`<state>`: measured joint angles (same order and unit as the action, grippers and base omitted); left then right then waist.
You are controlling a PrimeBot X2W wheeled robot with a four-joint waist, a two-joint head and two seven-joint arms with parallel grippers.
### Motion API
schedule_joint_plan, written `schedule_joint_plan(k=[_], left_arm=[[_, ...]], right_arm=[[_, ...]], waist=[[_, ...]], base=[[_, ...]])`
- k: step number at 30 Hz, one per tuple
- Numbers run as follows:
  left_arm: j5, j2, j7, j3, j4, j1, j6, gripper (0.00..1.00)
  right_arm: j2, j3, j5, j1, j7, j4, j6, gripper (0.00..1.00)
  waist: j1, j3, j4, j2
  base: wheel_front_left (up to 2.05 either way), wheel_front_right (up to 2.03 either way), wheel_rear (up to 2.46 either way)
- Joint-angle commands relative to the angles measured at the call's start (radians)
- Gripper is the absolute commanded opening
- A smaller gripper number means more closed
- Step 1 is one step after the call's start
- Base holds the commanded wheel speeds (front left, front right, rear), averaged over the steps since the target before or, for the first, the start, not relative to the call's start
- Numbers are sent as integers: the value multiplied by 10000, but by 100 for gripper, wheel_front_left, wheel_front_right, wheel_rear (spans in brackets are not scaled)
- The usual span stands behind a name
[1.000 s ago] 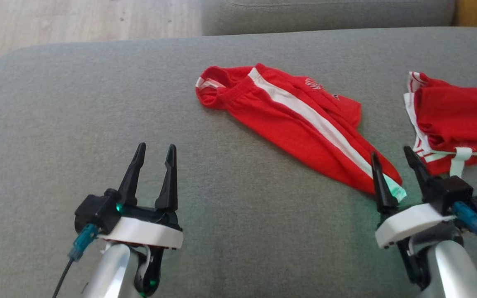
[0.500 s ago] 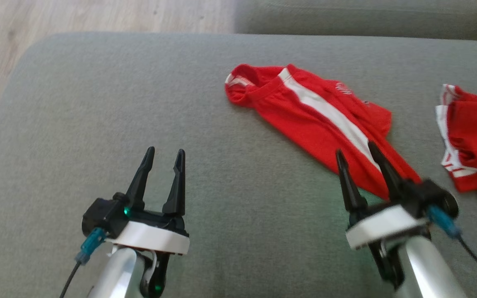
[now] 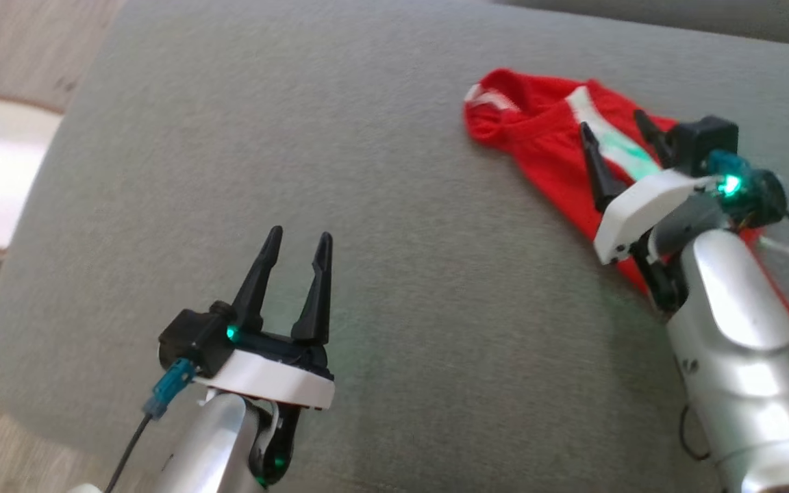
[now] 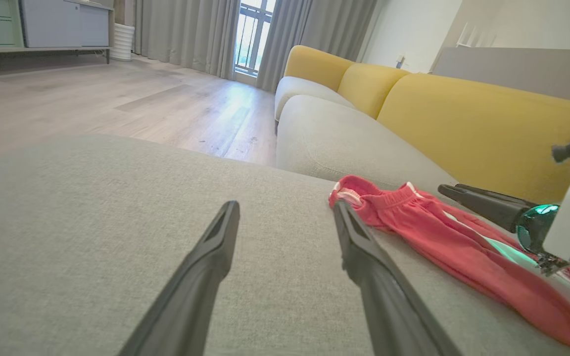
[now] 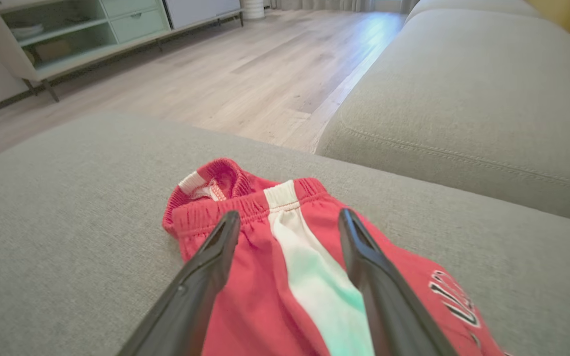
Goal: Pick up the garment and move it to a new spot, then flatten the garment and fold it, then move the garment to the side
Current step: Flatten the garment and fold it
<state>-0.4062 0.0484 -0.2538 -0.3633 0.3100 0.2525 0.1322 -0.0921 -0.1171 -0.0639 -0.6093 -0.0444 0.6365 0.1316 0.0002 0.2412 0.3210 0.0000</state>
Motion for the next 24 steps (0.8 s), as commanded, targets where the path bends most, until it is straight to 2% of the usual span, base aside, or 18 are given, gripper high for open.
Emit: schedule_joint_plan(k=[1, 7, 14, 15, 16, 17, 24], left_arm=[[-58, 38, -80, 172, -262, 378, -16, 100], [-203, 23, -80, 125, -279, 482, -16, 100], [-301, 20, -80, 108, -304, 594, -16, 100], [-306, 20, -80, 97, -298, 620, -17, 100], [-307, 20, -80, 87, -293, 645, -17, 100], [-308, 20, -80, 81, -287, 669, -20, 100], [-263, 19, -80, 136, -222, 684, -47, 100]], right_arm=[[9, -71, 176, -552, 42, 98, -9, 100], [-210, 260, 699, -1354, 220, 1625, -9, 100], [-176, 554, 1204, -1910, 579, 2855, -9, 100], [-140, 547, 1232, -1970, 633, 2996, -9, 89], [-107, 540, 1255, -2033, 703, 3120, -9, 38], [-70, 506, 1271, -2086, 806, 3224, -9, 0], [161, 116, 1134, -2259, 1608, 3628, -9, 0]], waist=[[-2, 342, 490, 0], [-2, 538, 841, 0], [-2, 676, 806, 0], [-2, 684, 783, 0], [-2, 689, 757, 0], [-2, 687, 728, 0], [-2, 499, 458, 0]], base=[[0, 0, 0], [0, 0, 0], [0, 0, 0], [0, 0, 0], [0, 0, 0], [0, 0, 0], [0, 0, 0]])
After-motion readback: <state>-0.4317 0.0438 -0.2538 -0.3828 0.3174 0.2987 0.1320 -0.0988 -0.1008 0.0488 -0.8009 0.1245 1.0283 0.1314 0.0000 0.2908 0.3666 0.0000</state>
